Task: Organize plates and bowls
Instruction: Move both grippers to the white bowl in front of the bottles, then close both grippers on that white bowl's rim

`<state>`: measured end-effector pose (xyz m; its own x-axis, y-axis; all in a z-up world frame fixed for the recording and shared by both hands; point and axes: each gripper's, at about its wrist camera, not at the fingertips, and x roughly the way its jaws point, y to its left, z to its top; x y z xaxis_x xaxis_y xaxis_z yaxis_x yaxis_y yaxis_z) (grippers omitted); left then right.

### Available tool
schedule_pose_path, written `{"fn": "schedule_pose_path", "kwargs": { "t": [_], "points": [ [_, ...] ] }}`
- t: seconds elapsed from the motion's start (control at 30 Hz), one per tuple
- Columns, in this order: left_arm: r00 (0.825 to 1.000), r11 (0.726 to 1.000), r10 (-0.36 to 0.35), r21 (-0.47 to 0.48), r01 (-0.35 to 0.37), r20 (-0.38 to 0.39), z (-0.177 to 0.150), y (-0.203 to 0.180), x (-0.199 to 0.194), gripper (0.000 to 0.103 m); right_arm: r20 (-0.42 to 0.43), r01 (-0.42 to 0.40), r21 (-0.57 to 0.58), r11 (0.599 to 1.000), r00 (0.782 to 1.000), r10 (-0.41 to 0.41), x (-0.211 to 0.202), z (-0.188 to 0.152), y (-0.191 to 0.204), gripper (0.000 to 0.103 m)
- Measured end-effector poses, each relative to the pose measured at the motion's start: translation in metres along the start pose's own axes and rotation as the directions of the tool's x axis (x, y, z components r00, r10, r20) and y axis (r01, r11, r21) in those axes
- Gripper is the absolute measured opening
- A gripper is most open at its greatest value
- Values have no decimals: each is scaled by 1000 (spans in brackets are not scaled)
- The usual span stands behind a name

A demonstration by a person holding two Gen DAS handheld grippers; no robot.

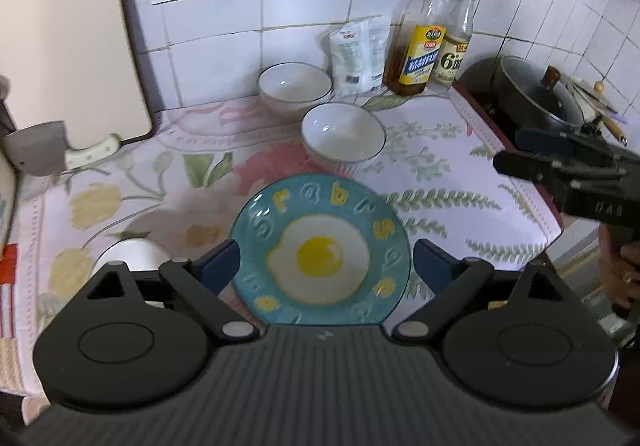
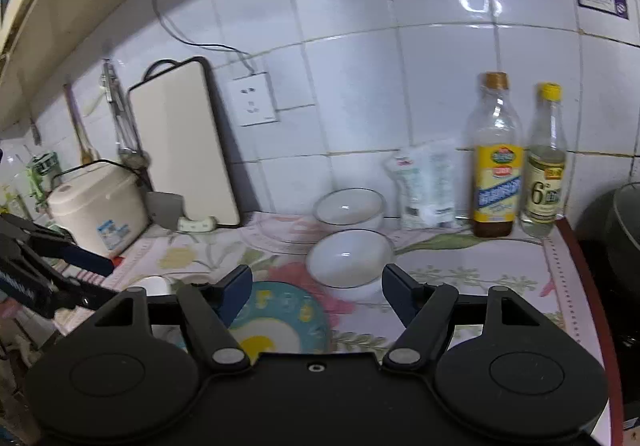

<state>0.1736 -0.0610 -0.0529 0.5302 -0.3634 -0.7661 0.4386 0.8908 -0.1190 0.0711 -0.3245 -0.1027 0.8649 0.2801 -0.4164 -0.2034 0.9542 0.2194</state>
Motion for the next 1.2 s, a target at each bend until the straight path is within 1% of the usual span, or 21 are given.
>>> {"fn": "schedule_pose_path", "kwargs": {
  "t": [0.07, 0.13, 0.2, 0.27, 0.33, 0.37, 0.4, 0.47, 0.57, 0.7, 0.83, 0.9, 0.97, 1.03, 1.13, 1.2],
  "points": [
    [1000, 999, -30, 23, 30, -9, 7, -4, 15, 94, 1, 7, 0, 1000, 1000, -7, 5, -3, -11, 76],
    [999, 999, -38, 23, 38, -1, 13, -8, 30, 94, 19, 21, 40, 999, 1000, -22, 12, -5, -23, 76],
    [999, 999, -44, 16, 44, 1, 19, -10, 42, 94, 9, 0, 70, 998, 1000, 0, 23, -7, -33, 76],
    [999, 999, -50, 9, 50, 11, 26, -11, 57, 94, 18, -4, 70, 998, 1000, 3, 35, -11, -38, 77],
    [998, 999, -54, 0, 54, 20, 32, -11, 71, 94, 33, -2, 35, 999, 999, 1, 48, -18, -41, 79],
    [998, 998, -59, -10, 59, 22, 35, -9, 78, 94, 35, 7, 10, 1000, 999, -7, 55, -20, -42, 84],
    [997, 997, -70, -25, 70, 21, 38, -7, 85, 94, 41, 12, -23, 1000, 999, -11, 63, -23, -43, 85],
    [994, 993, -101, -57, 103, 33, 43, -2, 98, 93, 53, 20, -100, 995, 998, -15, 76, -30, -45, 86],
    [992, 989, -109, -91, 114, 67, 49, 4, 115, 93, 37, 29, -189, 982, 999, -22, 98, -37, -50, 86],
    [990, 990, -96, -96, 106, 102, 55, 10, 137, 90, 13, -16, -241, 970, 1000, 19, 122, -44, -58, 92],
    [990, 985, -106, -126, 117, 91, 62, 16, 162, 90, -31, -47, -287, 957, 999, 40, 149, -48, -62, 93],
    [990, 983, -106, -138, 118, 89, 64, 18, 173, 88, -61, -74, -292, 954, 996, 59, 164, -50, -66, 93],
    [991, 980, -103, -162, 116, 86, 66, 20, 186, 88, -89, -109, -299, 948, 992, 86, 177, -50, -68, 93],
    [990, 978, -118, -162, 130, 81, 68, 20, 195, 88, -124, -132, -312, 941, 987, 98, 190, -49, -69, 92],
    [992, 984, -91, -147, 102, 85, 71, 17, 203, 88, -131, -157, -312, 937, 984, 121, 204, -48, -72, 92],
    [992, 981, -93, -160, 106, 88, 74, 21, 210, 86, -147, -176, -307, 935, 980, 136, 213, -48, -74, 93]
  ]
}}
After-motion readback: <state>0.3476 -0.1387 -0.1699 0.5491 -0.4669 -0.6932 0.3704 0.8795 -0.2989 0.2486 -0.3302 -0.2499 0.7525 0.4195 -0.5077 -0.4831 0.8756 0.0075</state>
